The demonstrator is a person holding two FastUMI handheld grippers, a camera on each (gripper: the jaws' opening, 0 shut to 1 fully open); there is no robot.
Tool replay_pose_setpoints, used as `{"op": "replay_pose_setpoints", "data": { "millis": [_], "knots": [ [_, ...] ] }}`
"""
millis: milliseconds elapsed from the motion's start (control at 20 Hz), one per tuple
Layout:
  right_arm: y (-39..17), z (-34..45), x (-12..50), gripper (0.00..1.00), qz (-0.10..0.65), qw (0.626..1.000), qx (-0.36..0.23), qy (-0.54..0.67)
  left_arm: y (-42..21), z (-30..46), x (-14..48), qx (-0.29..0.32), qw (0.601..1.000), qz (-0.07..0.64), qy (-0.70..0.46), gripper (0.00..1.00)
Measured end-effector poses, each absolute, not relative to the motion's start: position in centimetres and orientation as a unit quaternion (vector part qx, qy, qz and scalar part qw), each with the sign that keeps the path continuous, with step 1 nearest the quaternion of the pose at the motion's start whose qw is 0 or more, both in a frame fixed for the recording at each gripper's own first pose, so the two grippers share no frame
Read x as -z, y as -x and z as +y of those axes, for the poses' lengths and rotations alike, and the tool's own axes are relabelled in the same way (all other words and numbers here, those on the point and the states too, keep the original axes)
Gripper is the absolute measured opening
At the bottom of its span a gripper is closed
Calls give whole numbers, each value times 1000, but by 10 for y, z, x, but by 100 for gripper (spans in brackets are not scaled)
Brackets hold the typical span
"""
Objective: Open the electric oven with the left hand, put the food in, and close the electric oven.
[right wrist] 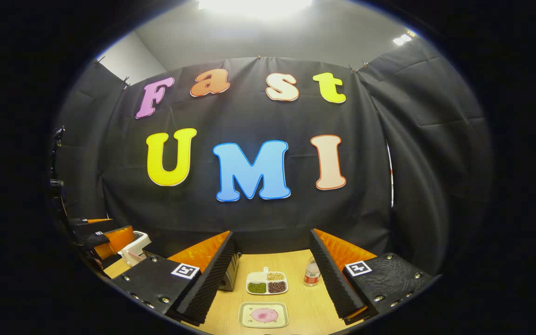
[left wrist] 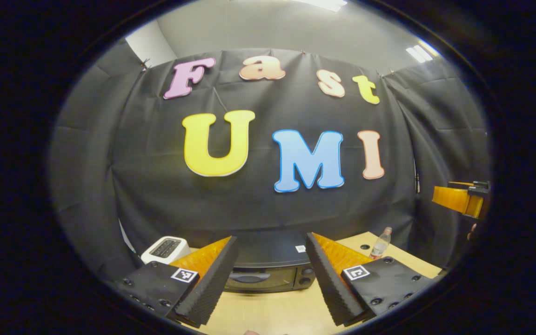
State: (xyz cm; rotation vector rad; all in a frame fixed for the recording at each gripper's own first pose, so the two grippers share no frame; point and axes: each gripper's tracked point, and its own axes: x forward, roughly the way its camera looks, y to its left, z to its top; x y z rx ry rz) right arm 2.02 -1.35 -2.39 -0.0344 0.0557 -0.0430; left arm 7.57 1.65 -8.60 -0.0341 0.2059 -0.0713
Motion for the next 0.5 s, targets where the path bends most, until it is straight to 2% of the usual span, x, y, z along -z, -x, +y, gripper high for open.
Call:
{"op": "replay_pose_setpoints", "data": {
  "millis": [500],
  "knots": [
    [-24,-40,67,98,84,993,70,35,-160,46,236,21,977,210,13,98]
  ]
}}
